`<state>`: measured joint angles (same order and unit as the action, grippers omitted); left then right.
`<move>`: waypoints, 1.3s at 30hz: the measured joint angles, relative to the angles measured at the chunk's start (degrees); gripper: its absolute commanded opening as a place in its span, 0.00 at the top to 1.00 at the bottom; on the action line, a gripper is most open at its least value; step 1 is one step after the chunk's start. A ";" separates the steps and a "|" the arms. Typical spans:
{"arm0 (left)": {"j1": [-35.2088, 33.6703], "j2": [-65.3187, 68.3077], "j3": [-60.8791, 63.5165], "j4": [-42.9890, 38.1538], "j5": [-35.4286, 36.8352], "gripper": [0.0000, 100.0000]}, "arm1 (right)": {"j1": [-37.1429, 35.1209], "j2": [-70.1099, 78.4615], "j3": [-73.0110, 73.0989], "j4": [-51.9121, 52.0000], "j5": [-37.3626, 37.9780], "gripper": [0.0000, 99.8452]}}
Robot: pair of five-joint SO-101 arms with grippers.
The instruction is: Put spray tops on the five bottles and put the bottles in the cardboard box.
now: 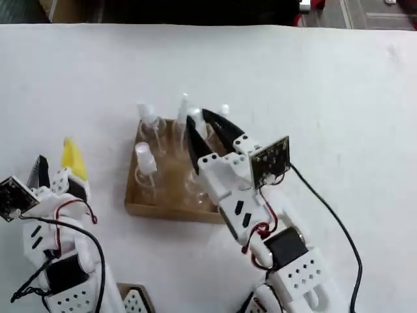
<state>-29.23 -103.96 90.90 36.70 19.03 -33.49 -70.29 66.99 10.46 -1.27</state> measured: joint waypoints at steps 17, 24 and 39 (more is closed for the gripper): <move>0.00 0.00 0.00 -0.18 0.00 0.79 | -0.09 0.18 11.87 -12.40 0.00 0.98; 0.00 0.00 0.00 -0.18 0.00 0.79 | -0.09 0.18 11.87 -12.13 0.00 0.98; 0.00 0.00 0.00 -0.18 0.00 0.79 | -1.41 0.18 14.07 -11.87 0.00 0.98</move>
<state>-29.23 -103.96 90.90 36.53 19.03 -34.90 -70.11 81.05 -1.41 -1.27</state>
